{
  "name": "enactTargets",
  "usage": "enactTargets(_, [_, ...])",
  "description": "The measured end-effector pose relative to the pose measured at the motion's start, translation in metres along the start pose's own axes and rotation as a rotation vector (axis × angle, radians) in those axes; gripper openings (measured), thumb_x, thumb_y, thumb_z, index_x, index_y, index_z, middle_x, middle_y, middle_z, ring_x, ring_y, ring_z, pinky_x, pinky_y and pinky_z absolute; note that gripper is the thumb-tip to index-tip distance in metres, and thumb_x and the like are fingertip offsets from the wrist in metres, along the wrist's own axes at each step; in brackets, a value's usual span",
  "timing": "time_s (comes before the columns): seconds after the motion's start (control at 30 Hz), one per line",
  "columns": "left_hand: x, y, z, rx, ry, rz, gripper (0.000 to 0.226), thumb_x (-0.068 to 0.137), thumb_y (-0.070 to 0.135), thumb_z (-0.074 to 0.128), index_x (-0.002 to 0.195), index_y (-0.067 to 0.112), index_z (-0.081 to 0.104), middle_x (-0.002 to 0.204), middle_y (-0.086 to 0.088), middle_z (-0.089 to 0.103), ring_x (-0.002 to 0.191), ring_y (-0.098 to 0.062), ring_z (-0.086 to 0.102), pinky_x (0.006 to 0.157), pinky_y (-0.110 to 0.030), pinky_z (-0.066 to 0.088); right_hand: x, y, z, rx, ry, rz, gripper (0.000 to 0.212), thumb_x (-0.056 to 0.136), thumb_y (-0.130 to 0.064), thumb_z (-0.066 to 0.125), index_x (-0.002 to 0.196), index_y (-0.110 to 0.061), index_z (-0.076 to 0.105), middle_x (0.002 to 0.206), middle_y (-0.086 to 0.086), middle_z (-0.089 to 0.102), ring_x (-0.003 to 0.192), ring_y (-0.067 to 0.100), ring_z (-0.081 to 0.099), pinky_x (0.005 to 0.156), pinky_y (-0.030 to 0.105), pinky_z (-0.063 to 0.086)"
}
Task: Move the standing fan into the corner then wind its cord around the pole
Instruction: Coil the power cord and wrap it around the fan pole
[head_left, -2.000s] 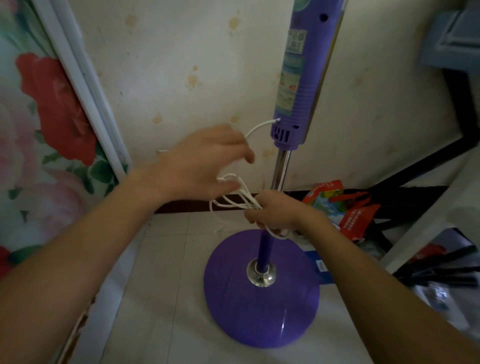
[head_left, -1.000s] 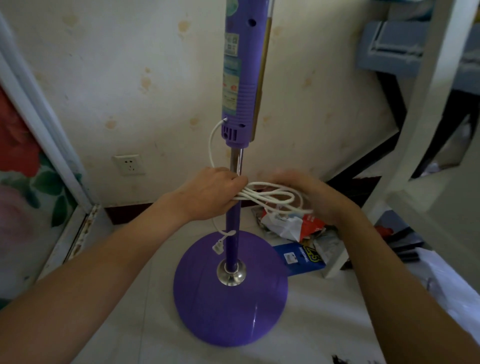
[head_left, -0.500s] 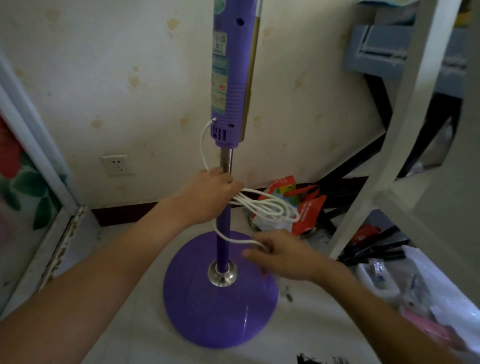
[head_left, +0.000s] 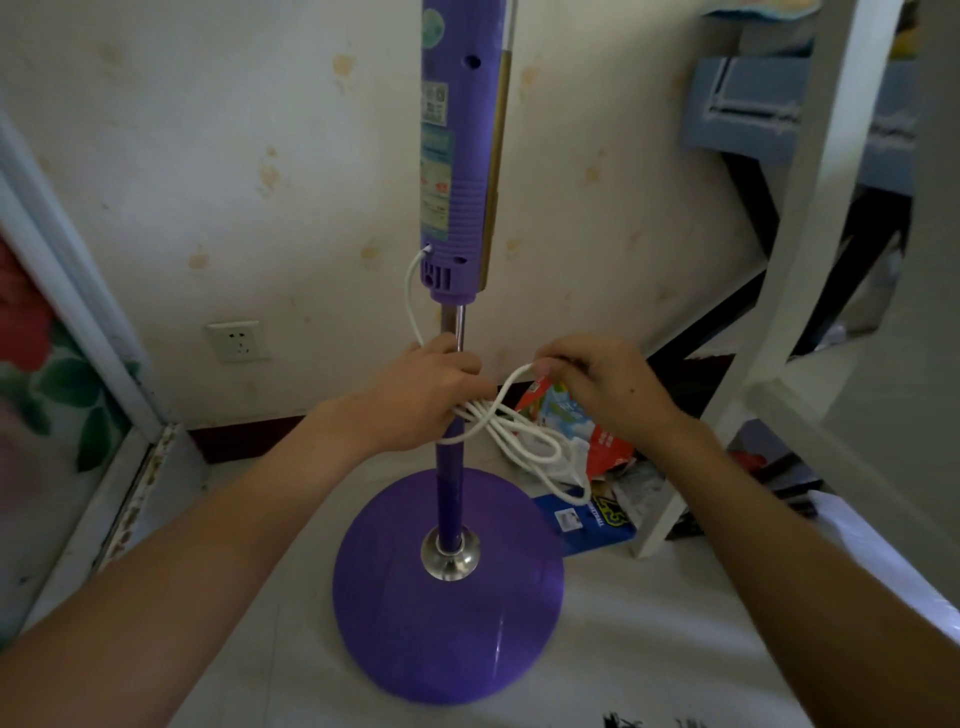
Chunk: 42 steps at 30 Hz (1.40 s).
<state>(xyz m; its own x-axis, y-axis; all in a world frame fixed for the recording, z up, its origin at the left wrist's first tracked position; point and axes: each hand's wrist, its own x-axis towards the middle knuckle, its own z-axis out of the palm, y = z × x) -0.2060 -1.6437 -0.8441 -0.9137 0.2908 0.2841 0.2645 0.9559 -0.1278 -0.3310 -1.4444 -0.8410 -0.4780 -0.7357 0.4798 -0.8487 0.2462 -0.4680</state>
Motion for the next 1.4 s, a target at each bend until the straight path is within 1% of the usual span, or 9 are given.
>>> enactTargets(0.17, [0.004, 0.009, 0.004, -0.183, 0.114, -0.117, 0.02, 0.081, 0.0, 0.07, 0.097, 0.009, 0.061, 0.087, -0.009, 0.06, 0.08, -0.027, 0.053, 0.071, -0.035, 0.042, -0.035, 0.02, 0.072, 0.397, -0.163, 0.674, 0.018, 0.102, -0.022, 0.062, 0.103, -0.005, 0.065, 0.087, 0.003, 0.063, 0.063, 0.001, 0.049, 0.08, 0.035, 0.051])
enactTargets(0.27, [0.007, 0.008, 0.01, -0.18, 0.103, -0.23, 0.025, 0.082, 0.005, 0.069, 0.098, 0.008, 0.05, 0.083, -0.005, 0.054, 0.08, -0.03, 0.053, 0.065, -0.041, 0.044, -0.052, -0.014, 0.093, 0.333, -0.117, 0.476, 0.031, 0.107, -0.026, 0.049, 0.079, -0.017, 0.058, 0.059, -0.012, 0.053, 0.051, -0.003, 0.049, 0.059, 0.017, 0.04])
enactTargets(0.37, [0.008, 0.007, 0.013, -0.002, 0.044, -0.247, 0.032, 0.079, 0.006, 0.071, 0.1, 0.009, 0.047, 0.092, -0.01, 0.059, 0.083, -0.032, 0.056, 0.061, -0.042, 0.046, -0.056, -0.042, 0.082, 0.163, -0.251, 0.31, 0.033, 0.104, -0.029, 0.049, 0.073, -0.017, 0.052, 0.06, -0.006, 0.05, 0.052, 0.006, 0.046, 0.054, 0.025, 0.04])
enactTargets(0.6, [0.017, 0.014, 0.017, 0.305, -0.017, -0.294, 0.022, 0.09, 0.009, 0.057, 0.11, 0.009, 0.047, 0.108, -0.012, 0.059, 0.091, -0.031, 0.061, 0.064, -0.039, 0.047, -0.031, -0.087, 0.02, -0.229, -0.329, 0.049, 0.026, 0.103, -0.026, 0.049, 0.079, -0.018, 0.05, 0.071, 0.002, 0.056, 0.063, 0.022, 0.057, 0.06, 0.04, 0.05])
enactTargets(0.73, [0.008, 0.003, 0.016, 0.333, -0.007, -0.237, 0.024, 0.085, 0.011, 0.063, 0.104, 0.01, 0.049, 0.102, -0.011, 0.062, 0.087, -0.031, 0.061, 0.065, -0.04, 0.048, -0.01, -0.069, -0.013, -0.281, -0.297, -0.027, 0.021, 0.099, -0.033, 0.057, 0.099, -0.019, 0.072, 0.088, 0.002, 0.073, 0.081, 0.02, 0.067, 0.072, 0.039, 0.055])
enactTargets(0.87, [0.007, -0.003, 0.017, 0.224, 0.041, -0.076, 0.03, 0.078, 0.008, 0.071, 0.1, 0.008, 0.05, 0.097, -0.014, 0.062, 0.084, -0.033, 0.058, 0.064, -0.043, 0.049, 0.003, -0.029, -0.014, 0.199, -0.12, 0.129, 0.009, 0.091, -0.015, 0.073, 0.087, -0.022, 0.077, 0.083, -0.016, 0.071, 0.08, -0.006, 0.064, 0.071, 0.007, 0.046])
enactTargets(1.2, [0.001, -0.001, 0.01, -0.026, 0.144, 0.004, 0.02, 0.079, -0.003, 0.07, 0.085, 0.006, 0.052, 0.082, -0.016, 0.057, 0.069, -0.023, 0.041, 0.06, -0.037, 0.039, -0.013, 0.03, 0.066, 1.274, -0.344, 0.685, 0.028, 0.089, -0.038, 0.07, 0.094, -0.013, 0.08, 0.09, 0.012, 0.07, 0.077, 0.022, 0.068, 0.071, 0.035, 0.053])
enactTargets(1.3, [-0.005, -0.008, 0.006, -0.032, 0.166, -0.048, 0.012, 0.088, 0.006, 0.064, 0.084, 0.002, 0.054, 0.084, -0.02, 0.058, 0.07, -0.034, 0.05, 0.059, -0.041, 0.039, -0.018, 0.019, 0.083, 1.31, -0.285, 0.617, 0.019, 0.094, -0.022, 0.066, 0.1, -0.01, 0.08, 0.09, 0.011, 0.078, 0.082, 0.025, 0.077, 0.065, 0.029, 0.06])
enactTargets(1.4, [-0.006, -0.009, 0.003, -0.051, 0.137, -0.073, 0.014, 0.09, 0.016, 0.051, 0.09, 0.003, 0.052, 0.091, -0.018, 0.056, 0.076, -0.032, 0.051, 0.059, -0.041, 0.043, -0.033, 0.011, 0.089, 1.288, -0.225, 0.534, 0.024, 0.098, -0.006, 0.063, 0.121, -0.001, 0.07, 0.116, 0.019, 0.075, 0.106, 0.037, 0.074, 0.082, 0.04, 0.064])
